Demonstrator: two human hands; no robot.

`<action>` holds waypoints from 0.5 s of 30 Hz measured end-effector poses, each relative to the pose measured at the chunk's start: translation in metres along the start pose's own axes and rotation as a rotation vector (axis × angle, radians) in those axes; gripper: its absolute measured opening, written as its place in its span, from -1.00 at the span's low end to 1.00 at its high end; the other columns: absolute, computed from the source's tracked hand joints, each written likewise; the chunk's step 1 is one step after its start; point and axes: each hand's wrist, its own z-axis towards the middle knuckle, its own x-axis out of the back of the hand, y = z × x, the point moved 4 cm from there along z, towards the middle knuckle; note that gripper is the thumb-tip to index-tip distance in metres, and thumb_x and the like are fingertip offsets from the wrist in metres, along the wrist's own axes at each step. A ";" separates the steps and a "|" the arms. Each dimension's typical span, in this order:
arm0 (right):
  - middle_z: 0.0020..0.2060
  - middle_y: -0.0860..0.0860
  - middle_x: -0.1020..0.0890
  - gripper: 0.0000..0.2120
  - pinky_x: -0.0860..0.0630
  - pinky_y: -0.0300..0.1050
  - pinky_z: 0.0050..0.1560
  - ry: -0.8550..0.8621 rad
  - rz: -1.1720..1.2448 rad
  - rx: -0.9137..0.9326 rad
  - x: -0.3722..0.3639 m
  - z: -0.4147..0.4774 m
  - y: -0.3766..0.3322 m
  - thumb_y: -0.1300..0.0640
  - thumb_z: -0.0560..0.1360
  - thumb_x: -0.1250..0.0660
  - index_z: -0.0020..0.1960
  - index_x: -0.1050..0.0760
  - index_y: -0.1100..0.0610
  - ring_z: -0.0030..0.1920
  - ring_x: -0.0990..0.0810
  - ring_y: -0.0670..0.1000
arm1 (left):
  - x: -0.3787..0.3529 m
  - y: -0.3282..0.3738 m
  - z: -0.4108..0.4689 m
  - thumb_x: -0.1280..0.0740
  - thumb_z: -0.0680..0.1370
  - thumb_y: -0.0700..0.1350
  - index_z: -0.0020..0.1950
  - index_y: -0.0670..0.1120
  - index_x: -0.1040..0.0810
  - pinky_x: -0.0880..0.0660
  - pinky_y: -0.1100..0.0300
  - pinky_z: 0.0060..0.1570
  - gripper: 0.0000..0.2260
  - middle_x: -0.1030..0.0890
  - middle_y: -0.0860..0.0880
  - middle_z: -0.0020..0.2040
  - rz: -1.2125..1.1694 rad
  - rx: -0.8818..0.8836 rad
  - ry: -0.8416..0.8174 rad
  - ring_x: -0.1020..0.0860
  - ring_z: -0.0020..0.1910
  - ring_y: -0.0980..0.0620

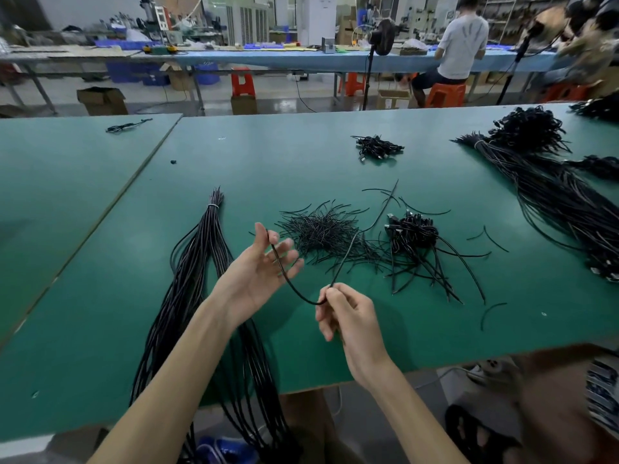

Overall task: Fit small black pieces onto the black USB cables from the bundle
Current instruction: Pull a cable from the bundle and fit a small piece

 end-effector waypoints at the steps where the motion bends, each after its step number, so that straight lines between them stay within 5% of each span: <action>1: -0.37 0.11 -0.56 -0.72 -0.38 -0.21 -0.46 -0.005 -0.021 0.004 -0.001 0.000 0.001 0.27 0.66 -0.20 -0.20 -0.53 0.19 -0.51 -0.40 0.00 | -0.004 -0.002 0.000 -0.25 0.60 0.19 -0.20 -0.02 -0.52 -0.63 0.11 0.02 -0.67 -0.57 0.03 -0.19 -0.060 0.016 -0.021 -0.62 -0.18 0.06; 3: -0.37 0.10 -0.57 -0.71 -0.39 -0.21 -0.46 -0.012 -0.047 0.004 -0.002 -0.001 0.002 0.24 0.66 -0.21 -0.21 -0.55 0.15 -0.51 -0.42 0.00 | -0.010 -0.006 -0.002 -0.23 0.64 0.17 -0.19 -0.04 -0.49 -0.62 0.20 -0.18 -0.66 -0.51 0.08 -0.32 -0.210 0.092 -0.098 -0.55 -0.37 0.14; 6: -0.37 0.09 -0.58 -0.71 -0.40 -0.23 -0.44 -0.016 -0.057 0.002 -0.001 -0.001 0.003 0.20 0.66 -0.23 -0.22 -0.56 0.12 -0.50 -0.44 0.00 | -0.012 -0.015 -0.008 -0.14 0.71 0.15 -0.18 -0.07 -0.45 -0.27 0.33 -0.61 -0.61 -0.31 0.09 -0.54 -0.185 0.181 -0.200 -0.16 -0.63 0.14; 9: -0.35 0.08 -0.60 -0.73 -0.42 -0.24 -0.41 -0.032 -0.080 0.008 -0.002 -0.002 0.003 0.18 0.66 -0.26 -0.20 -0.56 0.19 -0.49 -0.46 0.00 | 0.000 -0.019 -0.011 -0.14 0.70 0.17 -0.26 -0.04 -0.43 -0.07 0.29 -0.62 -0.58 -0.24 0.10 -0.60 -0.035 0.205 -0.121 -0.08 -0.67 0.13; 15: -0.31 0.05 -0.62 -0.79 -0.43 -0.23 -0.33 -0.029 -0.117 0.032 -0.001 -0.001 0.004 0.16 0.67 -0.29 -0.07 -0.64 0.17 -0.44 -0.52 0.01 | 0.034 0.001 -0.019 -0.23 0.67 0.20 -0.28 -0.06 -0.42 -0.07 0.18 -0.49 -0.57 -0.19 0.10 -0.62 0.318 0.140 -0.012 -0.08 -0.68 0.16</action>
